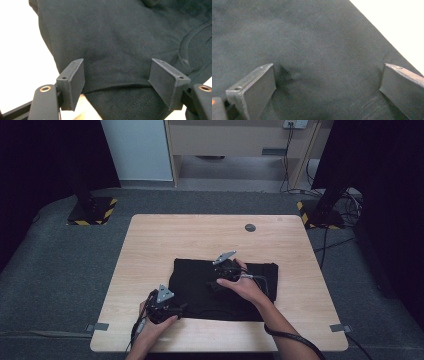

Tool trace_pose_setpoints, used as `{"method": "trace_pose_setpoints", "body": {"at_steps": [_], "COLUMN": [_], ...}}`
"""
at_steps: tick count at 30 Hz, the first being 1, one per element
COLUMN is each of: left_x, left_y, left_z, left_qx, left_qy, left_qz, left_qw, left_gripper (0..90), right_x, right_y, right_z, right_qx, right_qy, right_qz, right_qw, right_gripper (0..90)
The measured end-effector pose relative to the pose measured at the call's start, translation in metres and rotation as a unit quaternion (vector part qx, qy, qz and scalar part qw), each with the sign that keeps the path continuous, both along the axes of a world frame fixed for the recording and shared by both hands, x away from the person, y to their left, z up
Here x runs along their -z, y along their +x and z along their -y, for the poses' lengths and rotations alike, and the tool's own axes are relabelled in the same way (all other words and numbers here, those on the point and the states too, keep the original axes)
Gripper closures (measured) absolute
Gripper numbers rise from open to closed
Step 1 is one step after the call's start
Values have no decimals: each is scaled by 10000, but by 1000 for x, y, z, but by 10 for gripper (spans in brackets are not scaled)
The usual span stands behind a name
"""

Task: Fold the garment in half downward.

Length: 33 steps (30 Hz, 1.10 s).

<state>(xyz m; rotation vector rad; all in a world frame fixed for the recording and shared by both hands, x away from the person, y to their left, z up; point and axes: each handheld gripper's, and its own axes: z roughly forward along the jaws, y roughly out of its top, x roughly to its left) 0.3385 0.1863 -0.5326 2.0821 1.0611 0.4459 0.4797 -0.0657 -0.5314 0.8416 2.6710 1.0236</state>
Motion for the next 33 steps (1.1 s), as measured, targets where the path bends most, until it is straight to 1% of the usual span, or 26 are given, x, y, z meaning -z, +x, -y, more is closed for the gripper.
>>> {"method": "trace_pose_setpoints", "body": {"at_steps": [2,6,14,18,20,21,22,23,24,26,28,29,30,31,33], "left_x": [0,0,1,1,0,0,-1,-3,-5,-11,-17,-20,-23,-25,-31], "left_y": [1,5,9,9,9,10,9,9,9,10,13,16,18,21,27], "left_z": [1,3,6,6,5,5,4,4,4,2,0,-2,-3,-4,-5], "left_qx": [-2,-4,37,78,140,198,278,339,385,429,460,466,446,459,561], "left_qy": [-17,-41,-21,-17,-58,-63,-25,-1,-11,-7,-95,-82,-46,-25,-8], "left_qz": [4,-1,11,10,-43,-63,-68,-55,-67,-45,-79,-105,-108,-118,-157], "left_qw": [10000,10000,10000,10000,9999,9998,9996,9994,9992,9991,9989,9988,9989,9989,9983], "left_gripper": [289,289,283,273,253,236,213,194,176,136,133,112,112,97,90], "right_x": [1,1,1,-1,-3,-4,-7,-10,-14,-22,-32,-42,-42,-47,-54], "right_y": [2,9,22,24,23,22,19,14,10,-1,-11,-20,-20,-24,-34], "right_z": [1,3,4,4,3,3,3,4,5,7,10,15,15,18,23], "right_qx": [-18,-70,-102,-93,-66,-83,-89,-103,-137,-242,-401,-431,-431,-448,-461], "right_qy": [27,74,43,12,-73,-128,-161,-155,-136,-48,-79,39,39,78,100], "right_qz": [40,49,27,-76,-164,-182,-148,-76,-21,25,218,275,275,301,319], "right_qw": [10000,9999,9999,9999,9998,9997,9997,9998,9998,9997,9989,9987,9987,9985,9984], "right_gripper": [4,7,6,7,8,22,55,59,33,37,37,39,39,39,37]}}
